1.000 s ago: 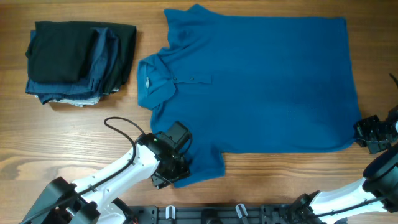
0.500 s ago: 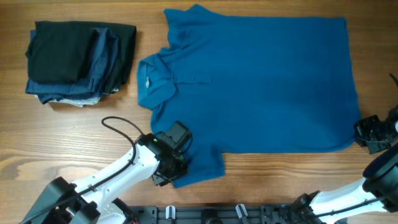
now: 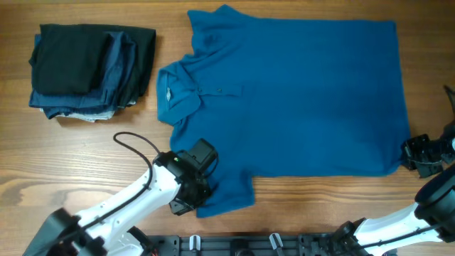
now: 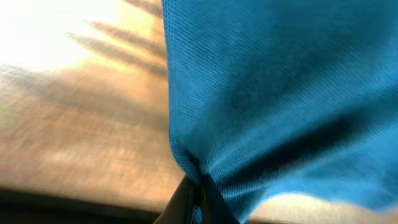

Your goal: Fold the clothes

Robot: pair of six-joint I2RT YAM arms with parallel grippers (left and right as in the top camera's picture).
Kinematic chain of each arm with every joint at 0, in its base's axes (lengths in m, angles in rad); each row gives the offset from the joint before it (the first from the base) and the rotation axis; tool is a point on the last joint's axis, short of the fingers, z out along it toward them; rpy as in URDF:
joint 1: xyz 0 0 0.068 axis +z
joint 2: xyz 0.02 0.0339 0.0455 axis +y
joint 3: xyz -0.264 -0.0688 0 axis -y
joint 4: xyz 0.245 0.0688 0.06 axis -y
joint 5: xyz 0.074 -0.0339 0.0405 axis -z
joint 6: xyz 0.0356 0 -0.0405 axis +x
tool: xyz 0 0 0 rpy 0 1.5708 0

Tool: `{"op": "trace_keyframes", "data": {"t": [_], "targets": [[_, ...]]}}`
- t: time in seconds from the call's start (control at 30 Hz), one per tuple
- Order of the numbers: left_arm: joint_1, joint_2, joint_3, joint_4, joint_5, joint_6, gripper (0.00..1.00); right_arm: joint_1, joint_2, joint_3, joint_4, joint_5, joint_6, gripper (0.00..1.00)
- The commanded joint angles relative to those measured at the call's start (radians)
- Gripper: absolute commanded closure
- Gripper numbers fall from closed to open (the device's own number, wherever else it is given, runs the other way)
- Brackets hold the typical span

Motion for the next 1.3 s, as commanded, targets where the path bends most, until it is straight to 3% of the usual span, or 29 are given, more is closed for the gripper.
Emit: {"op": "trace_keyframes", "data": {"t": [0.0,0.4,0.8,0.97,1.27], "targets": [[-0.003,-0.107,0.098,-0.079,-0.02,0.047,0.96,0.007,-0.047,0.044,-0.036,-0.016,0.018,0.96],[-0.004,-0.253,0.127,-0.253,-0.014,0.044,0.96,0.01,-0.131,0.204,-0.293,0.107,0.008,0.96],[-0.003,-0.336,0.195,-0.333,0.039,0.045,0.96,0.01,-0.169,0.233,-0.357,0.1,-0.011,0.96],[0.0,-0.272,0.309,-0.329,-0.144,0.046,0.96,0.059,-0.175,0.335,-0.418,0.143,-0.012,0.96],[0.207,-0.018,0.458,-0.242,-0.154,0.241,0.96,0.155,-0.175,0.417,-0.415,0.208,-0.008,0.96]]}}
